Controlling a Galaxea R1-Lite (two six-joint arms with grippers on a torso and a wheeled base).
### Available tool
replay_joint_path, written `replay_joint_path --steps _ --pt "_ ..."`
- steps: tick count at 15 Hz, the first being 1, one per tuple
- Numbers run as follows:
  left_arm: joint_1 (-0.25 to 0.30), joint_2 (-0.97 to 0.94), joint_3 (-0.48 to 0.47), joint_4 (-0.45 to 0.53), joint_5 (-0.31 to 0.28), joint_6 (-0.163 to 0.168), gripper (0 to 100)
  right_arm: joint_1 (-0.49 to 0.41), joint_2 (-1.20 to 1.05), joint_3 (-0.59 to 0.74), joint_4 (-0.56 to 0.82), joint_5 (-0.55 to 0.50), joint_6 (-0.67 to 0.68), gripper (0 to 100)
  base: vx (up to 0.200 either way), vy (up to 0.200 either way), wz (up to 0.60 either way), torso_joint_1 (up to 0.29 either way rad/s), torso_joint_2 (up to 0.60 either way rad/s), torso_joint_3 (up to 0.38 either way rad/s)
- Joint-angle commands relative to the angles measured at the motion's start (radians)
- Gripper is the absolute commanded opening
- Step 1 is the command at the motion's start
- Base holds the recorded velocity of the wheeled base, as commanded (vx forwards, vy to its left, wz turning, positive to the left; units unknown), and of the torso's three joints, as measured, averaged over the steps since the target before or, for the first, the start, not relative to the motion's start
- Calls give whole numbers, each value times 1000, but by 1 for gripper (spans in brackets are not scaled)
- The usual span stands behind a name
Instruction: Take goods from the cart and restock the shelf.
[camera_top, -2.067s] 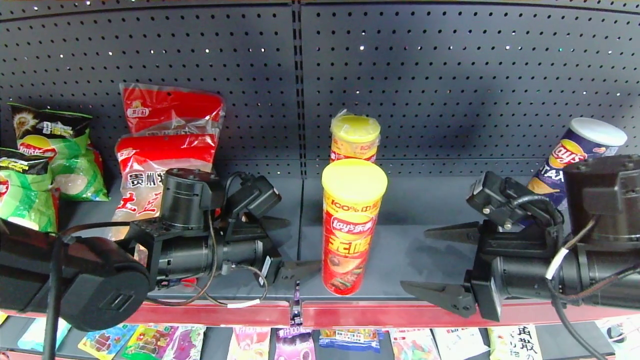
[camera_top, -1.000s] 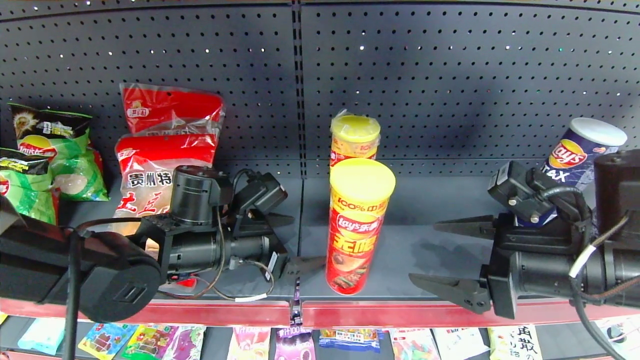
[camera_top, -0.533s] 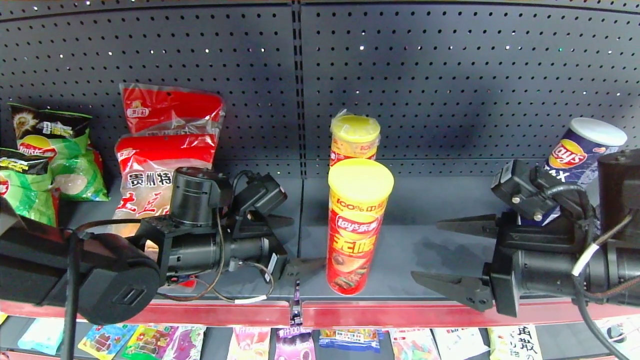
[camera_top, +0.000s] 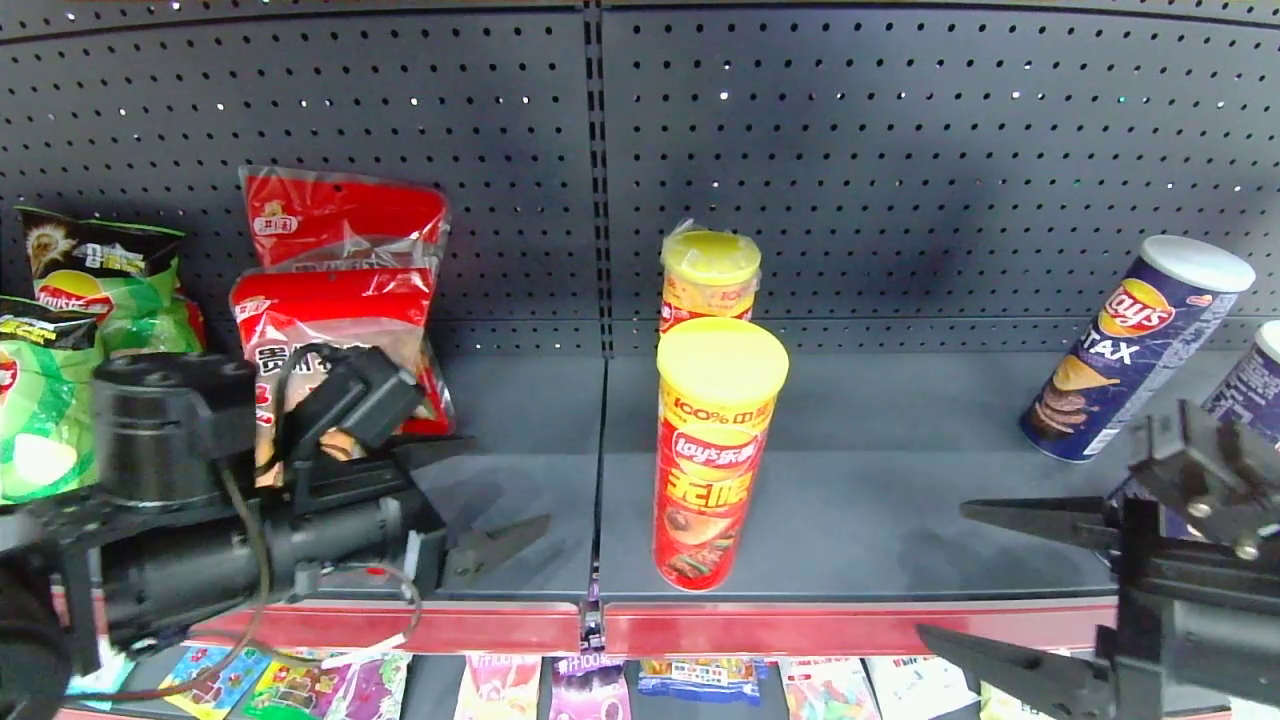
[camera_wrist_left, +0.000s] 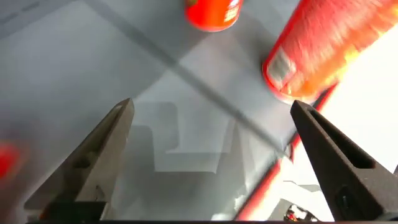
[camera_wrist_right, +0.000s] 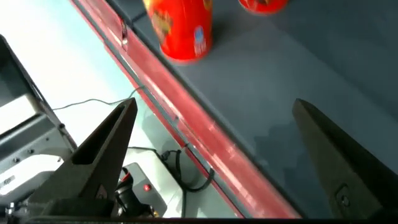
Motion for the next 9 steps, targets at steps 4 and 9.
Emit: replay_joint_path --steps 4,9 --pt "101 -689 242 373 323 -126 100 -328 -583 18 439 -5 29 100 0 0 0 0 0 0" --pt "158 -1234 173 1042 519 -129 100 -440 -881 14 669 -115 72 100 0 0 0 0 0 0"
